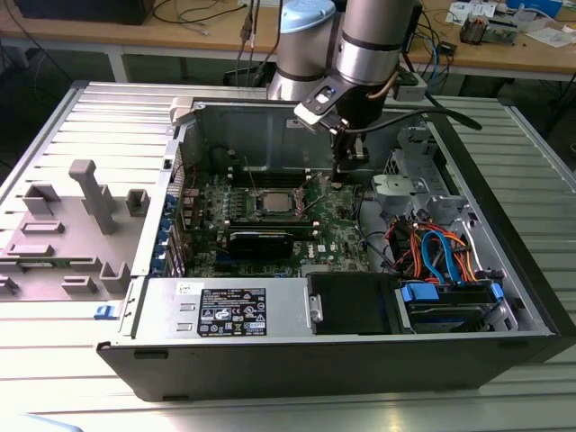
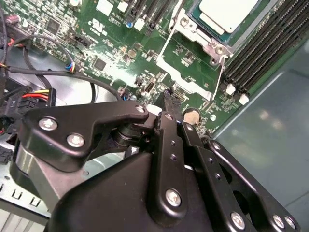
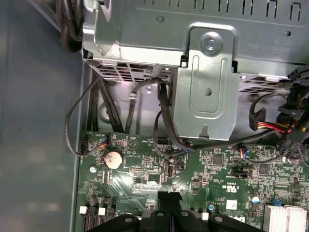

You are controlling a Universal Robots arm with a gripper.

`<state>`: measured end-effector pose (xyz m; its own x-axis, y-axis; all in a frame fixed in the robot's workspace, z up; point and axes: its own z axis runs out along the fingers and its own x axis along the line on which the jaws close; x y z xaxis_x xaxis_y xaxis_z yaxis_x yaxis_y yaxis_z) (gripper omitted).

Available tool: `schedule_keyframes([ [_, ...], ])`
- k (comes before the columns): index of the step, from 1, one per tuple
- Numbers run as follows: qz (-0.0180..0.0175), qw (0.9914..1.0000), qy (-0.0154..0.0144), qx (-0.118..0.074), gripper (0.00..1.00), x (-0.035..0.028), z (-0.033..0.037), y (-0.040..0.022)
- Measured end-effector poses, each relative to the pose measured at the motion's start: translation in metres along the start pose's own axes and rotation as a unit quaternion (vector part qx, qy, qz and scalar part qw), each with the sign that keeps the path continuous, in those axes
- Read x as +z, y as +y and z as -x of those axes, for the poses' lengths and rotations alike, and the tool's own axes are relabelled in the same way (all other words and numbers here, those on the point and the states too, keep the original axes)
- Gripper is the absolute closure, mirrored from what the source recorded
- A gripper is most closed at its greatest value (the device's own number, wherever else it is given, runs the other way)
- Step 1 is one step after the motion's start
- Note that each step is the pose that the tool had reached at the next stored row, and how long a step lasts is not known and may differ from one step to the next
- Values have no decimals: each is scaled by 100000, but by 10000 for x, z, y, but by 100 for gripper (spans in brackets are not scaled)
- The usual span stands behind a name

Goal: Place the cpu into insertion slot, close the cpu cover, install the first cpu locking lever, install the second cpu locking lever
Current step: 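Close the cpu cover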

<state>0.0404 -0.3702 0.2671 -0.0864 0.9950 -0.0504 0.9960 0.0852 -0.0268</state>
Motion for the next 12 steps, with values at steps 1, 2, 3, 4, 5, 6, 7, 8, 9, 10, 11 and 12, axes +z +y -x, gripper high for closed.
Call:
schedule_keyframes([
  [1, 35, 99999, 538, -16, 89, 4, 0, 3],
  [2, 26, 99997, 731, -12, 89, 17, -1, 4],
  [3, -30, 99997, 727, -23, 89, 35, -2, 6],
  [4, -68, 99997, 728, -24, 89, 48, -2, 7],
  [5, -102, 99997, 730, -22, 89, 59, -3, 7],
  [6, -151, 99997, 734, -27, 89, 78, -4, 8],
  [7, -177, 99997, 739, -27, 89, 89, -5, 8],
  [8, -209, 99996, 814, -30, 89, 113, -7, 9],
  [9, -192, 99994, 1055, -41, 89, 117, -8, 2],
  [10, -167, 99991, 1318, -45, 89, 121, -9, -13],
  [11, -149, 99988, 1553, -52, 89, 122, -10, -28],
  [12, -138, 99986, 1667, -54, 89, 123, -11, -34],
])
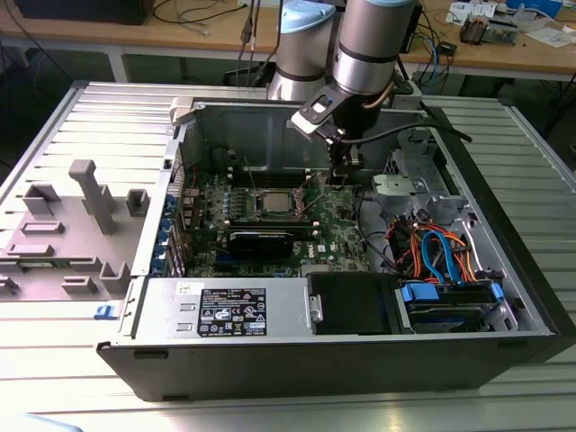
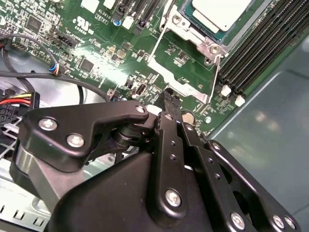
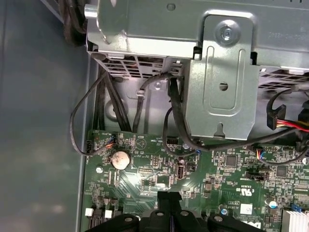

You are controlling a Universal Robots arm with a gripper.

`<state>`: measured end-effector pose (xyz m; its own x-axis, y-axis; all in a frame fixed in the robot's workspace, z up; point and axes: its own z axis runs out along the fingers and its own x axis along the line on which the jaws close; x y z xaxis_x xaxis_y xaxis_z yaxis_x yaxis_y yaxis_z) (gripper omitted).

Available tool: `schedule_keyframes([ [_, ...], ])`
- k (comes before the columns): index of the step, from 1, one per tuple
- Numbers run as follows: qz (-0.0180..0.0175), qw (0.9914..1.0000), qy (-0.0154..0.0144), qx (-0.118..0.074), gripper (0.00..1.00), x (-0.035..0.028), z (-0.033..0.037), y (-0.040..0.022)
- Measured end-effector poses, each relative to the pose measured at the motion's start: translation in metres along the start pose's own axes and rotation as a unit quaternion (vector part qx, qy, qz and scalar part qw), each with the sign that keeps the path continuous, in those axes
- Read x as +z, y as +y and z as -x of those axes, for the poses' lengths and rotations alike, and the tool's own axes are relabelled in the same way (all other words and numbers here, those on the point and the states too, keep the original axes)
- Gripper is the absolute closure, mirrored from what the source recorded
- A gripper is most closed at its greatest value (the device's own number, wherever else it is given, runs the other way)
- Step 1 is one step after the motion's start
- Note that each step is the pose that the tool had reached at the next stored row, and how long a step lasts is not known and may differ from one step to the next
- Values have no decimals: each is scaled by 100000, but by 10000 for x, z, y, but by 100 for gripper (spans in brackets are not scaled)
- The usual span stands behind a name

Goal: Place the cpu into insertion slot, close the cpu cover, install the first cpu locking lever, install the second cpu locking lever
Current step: 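Close the cpu cover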

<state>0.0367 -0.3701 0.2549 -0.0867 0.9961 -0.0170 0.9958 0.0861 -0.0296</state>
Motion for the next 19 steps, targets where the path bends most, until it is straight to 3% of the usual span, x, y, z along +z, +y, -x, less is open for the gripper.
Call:
schedule_keyframes([
  [3, 54, 99998, 550, -15, 89, 12, -3, -19],
  [7, 82, 99996, 932, -25, 89, 25, -4, -47],
  [12, 102, 99993, 1146, -31, 89, 44, -7, -72],
  [19, 109, 99992, 1220, -34, 89, 60, -10, -95],
])
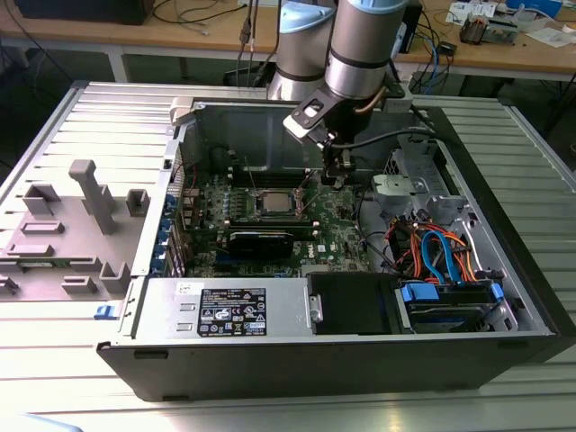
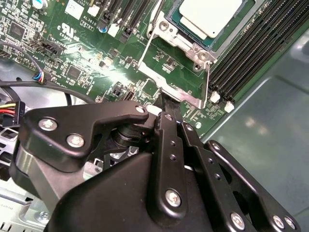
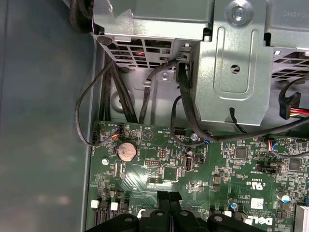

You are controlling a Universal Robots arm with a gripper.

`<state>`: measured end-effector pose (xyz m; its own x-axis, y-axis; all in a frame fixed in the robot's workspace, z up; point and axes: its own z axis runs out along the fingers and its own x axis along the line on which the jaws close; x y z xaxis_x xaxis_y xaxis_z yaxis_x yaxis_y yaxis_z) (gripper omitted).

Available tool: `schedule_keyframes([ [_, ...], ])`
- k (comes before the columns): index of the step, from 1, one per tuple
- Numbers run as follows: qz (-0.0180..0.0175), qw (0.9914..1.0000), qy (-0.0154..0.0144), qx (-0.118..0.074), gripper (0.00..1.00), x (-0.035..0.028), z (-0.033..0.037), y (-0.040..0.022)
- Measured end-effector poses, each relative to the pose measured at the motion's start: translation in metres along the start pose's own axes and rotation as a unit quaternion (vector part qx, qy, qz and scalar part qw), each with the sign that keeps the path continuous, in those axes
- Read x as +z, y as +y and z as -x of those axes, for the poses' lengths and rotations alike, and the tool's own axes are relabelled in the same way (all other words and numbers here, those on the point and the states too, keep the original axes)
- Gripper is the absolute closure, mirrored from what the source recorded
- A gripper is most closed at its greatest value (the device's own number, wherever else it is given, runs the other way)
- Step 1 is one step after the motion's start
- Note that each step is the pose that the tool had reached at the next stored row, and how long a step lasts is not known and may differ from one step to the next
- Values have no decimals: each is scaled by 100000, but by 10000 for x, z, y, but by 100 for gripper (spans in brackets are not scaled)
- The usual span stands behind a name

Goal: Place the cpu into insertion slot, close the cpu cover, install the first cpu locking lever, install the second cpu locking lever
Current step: 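Close the cpu cover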

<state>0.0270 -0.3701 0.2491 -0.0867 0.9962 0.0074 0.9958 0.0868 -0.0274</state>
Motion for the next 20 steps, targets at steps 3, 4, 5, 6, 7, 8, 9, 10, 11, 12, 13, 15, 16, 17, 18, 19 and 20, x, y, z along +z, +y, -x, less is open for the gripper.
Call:
schedule_keyframes([
  [3, 1, 100000, 4, 2, 89, 6, -1, -14],
  [4, 2, 100000, 7, -1, 89, 10, -2, -19],
  [5, 2, 100000, 11, -6, 89, 12, -2, -20],
  [6, 1, 100000, 11, -4, 89, 14, -2, -22],
  [7, 0, 100000, 10, 7, 89, 16, -2, -26],
  [8, -1, 100000, 7, 1, 89, 18, -3, -36],
  [9, 1, 100000, 18, 0, 89, 20, -4, -51],
  [10, 1, 100000, 26, 3, 89, 21, -5, -58],
  [11, 3, 100000, 27, -1, 89, 21, -5, -62],
  [12, 2, 100000, 28, -2, 89, 21, -5, -67],
  [13, 4, 100000, 29, -5, 89, 22, -6, -74],
  [15, 1, 100000, 24, 1, 89, 22, -7, -88],
  [16, 2, 100000, 25, -2, 89, 23, -8, -92],
  [17, 0, 100000, 24, 1, 89, 24, -8, -99],
  [18, -2, 100000, 21, 0, 89, 24, -9, -106],
  [19, 1, 100000, 22, 0, 89, 25, -9, -110],
  [20, 1, 100000, 25, -1, 89, 26, -10, -113],
])
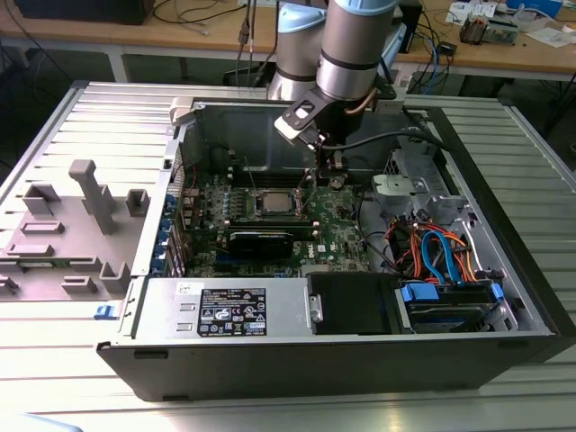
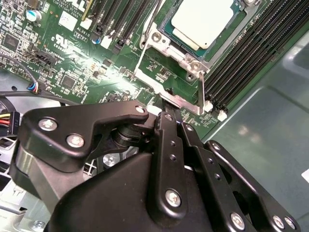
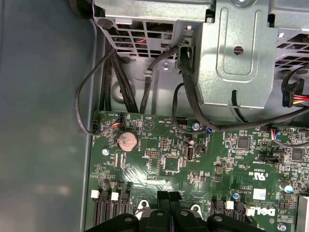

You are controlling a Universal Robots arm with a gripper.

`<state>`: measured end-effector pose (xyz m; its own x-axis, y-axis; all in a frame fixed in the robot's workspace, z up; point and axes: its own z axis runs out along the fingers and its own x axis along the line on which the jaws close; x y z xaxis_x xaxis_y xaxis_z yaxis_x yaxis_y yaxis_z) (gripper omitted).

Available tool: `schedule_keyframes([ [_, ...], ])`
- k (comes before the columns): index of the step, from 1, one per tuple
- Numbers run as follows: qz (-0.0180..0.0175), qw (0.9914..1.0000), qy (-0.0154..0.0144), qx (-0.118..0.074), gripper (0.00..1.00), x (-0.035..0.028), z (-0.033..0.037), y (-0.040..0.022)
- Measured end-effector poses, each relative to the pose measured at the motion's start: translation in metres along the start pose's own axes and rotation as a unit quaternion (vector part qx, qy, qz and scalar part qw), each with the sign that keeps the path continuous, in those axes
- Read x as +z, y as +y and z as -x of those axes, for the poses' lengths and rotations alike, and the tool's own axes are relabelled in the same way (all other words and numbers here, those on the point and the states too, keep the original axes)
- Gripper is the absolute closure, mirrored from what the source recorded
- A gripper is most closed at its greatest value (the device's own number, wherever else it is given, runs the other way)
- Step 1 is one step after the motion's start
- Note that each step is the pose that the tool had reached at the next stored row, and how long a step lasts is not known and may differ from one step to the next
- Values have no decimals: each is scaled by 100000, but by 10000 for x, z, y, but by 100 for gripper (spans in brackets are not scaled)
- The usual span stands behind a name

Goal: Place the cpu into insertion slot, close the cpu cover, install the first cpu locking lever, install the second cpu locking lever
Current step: 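Close the cpu cover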

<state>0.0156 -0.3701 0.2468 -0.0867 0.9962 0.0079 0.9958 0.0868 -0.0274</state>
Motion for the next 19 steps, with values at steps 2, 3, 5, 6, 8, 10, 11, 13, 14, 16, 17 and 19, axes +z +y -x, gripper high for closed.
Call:
schedule_keyframes([
  [2, 1, 100000, 4, -3, 89, 2, -1, -9],
  [3, 4, 100000, 10, -1, 89, 3, -1, -13],
  [5, 2, 100000, 18, 0, 89, 4, -2, -20],
  [6, 5, 100000, 21, -1, 89, 5, -3, -29],
  [8, 3, 100000, 24, 0, 89, 5, -3, -41],
  [10, 1, 100000, 23, -2, 89, 6, -4, -52],
  [11, 2, 100000, 22, -5, 89, 7, -4, -54],
  [13, 3, 100000, 25, -5, 89, 7, -5, -57],
  [14, 3, 100000, 26, -5, 89, 7, -5, -58],
  [16, 3, 100000, 28, -3, 89, 7, -5, -58],
  [17, 4, 100000, 31, -1, 89, 7, -5, -58],
  [19, 3, 100000, 33, -2, 89, 7, -5, -59],
])
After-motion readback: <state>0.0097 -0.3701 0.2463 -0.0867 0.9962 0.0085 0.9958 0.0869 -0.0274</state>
